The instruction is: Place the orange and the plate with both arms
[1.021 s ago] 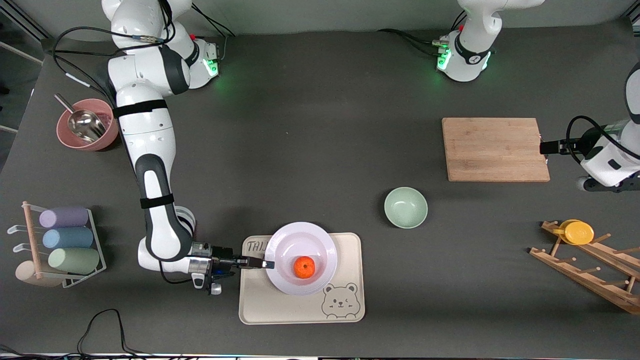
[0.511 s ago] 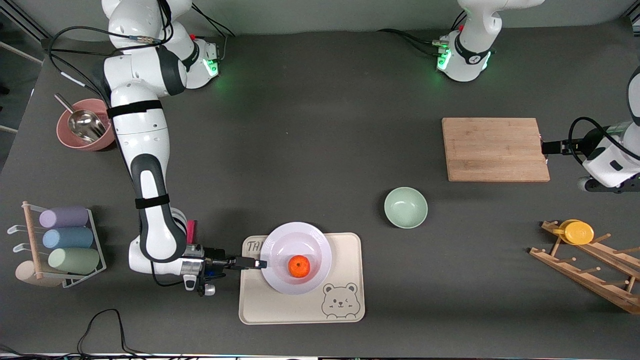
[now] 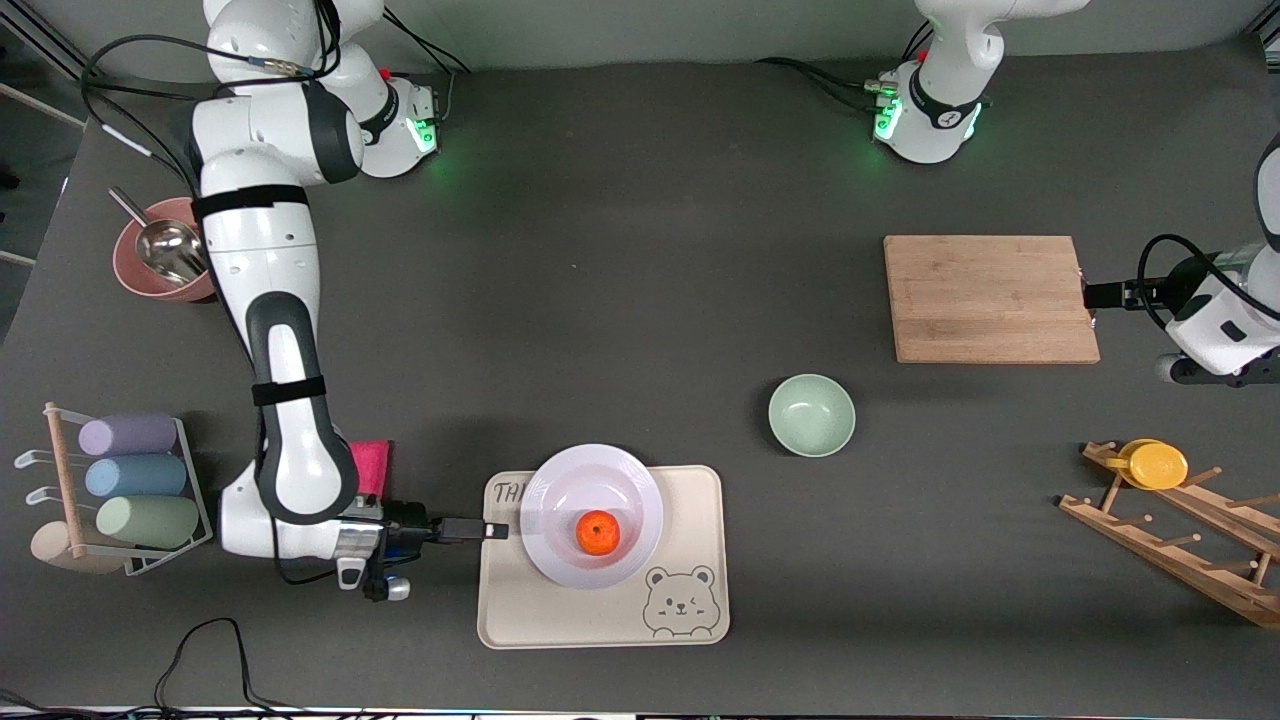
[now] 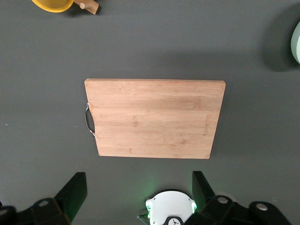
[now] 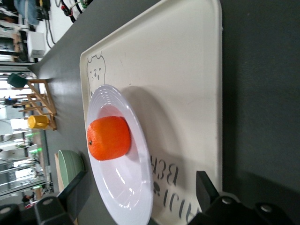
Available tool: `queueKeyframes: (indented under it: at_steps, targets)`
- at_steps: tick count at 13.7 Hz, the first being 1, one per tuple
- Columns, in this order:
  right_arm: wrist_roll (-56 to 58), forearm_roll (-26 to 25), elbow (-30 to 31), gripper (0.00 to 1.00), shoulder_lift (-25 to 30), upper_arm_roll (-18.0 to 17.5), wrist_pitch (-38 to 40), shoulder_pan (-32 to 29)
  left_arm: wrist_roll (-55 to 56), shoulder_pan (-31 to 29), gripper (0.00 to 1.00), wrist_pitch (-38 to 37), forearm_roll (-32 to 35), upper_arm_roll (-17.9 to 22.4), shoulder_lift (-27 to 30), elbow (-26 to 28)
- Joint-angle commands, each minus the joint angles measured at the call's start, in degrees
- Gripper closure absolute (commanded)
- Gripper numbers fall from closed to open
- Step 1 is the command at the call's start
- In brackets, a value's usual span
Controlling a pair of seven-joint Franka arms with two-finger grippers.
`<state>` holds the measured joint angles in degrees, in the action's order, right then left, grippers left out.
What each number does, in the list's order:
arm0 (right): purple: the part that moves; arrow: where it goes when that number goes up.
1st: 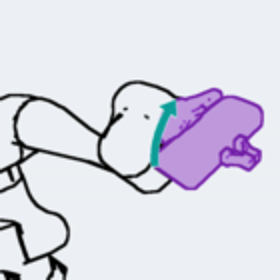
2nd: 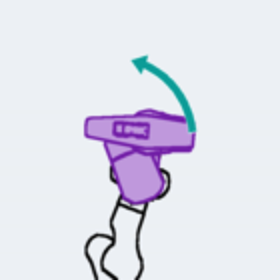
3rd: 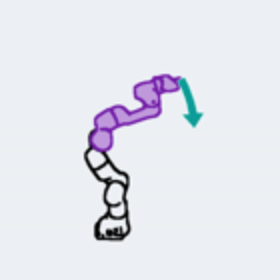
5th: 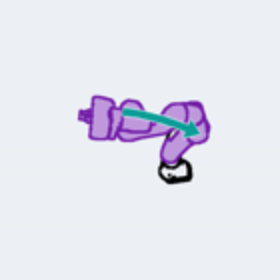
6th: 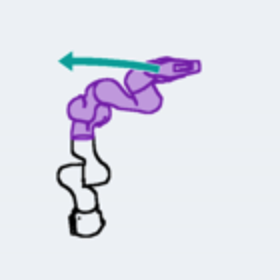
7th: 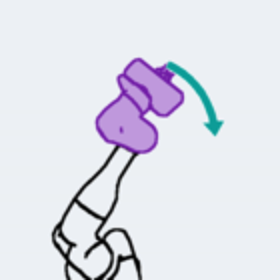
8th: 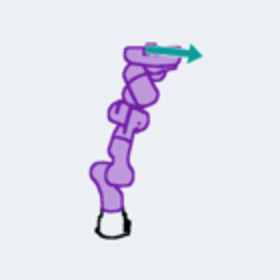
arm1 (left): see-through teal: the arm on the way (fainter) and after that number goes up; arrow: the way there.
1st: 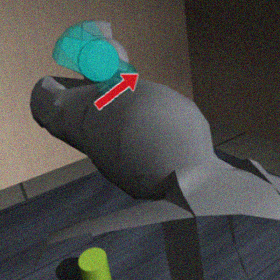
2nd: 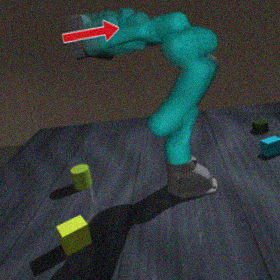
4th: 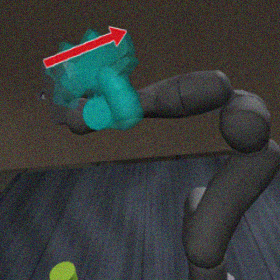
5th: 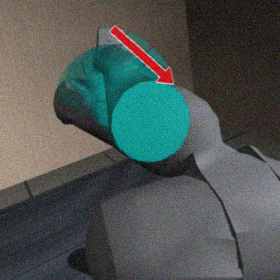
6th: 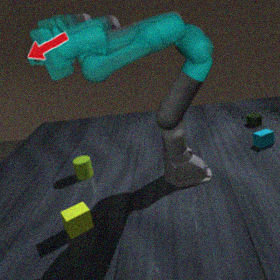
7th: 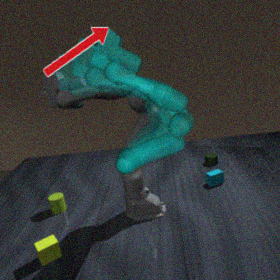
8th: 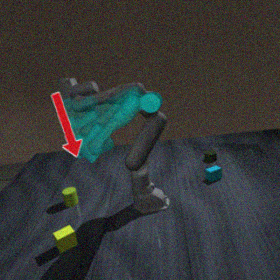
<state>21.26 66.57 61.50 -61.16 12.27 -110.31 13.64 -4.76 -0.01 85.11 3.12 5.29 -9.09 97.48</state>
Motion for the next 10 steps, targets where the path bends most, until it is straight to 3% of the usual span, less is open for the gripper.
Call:
queueKeyframes:
  at_steps: [1, 3, 7, 10]
  targets:
    - [-6.1, -8.4, 6.6, 0.0, 9.8, 0.1, 3.9, -0.4, -1.0, -0.1, 0.0, -1.6, 0.6, 0.1, -0.4, -1.3]
    - [-6.3, -15.8, 9.9, 0.0, 16.1, 0.1, 7.3, -1.2, -1.0, 0.0, 0.0, -1.7, 0.6, 0.1, -0.5, -1.3]
    - [-11.8, -36.7, 18.3, 0.0, 31.3, 0.1, 9.7, -2.0, -1.0, -0.1, 0.0, -1.8, 0.5, 0.2, -0.3, -1.3]
    - [-17.3, -47.7, 19.9, 0.0, 39.3, 0.0, 18.7, -3.0, -0.8, -0.1, 0.0, -1.5, -0.3, 0.2, 0.5, -3.1]
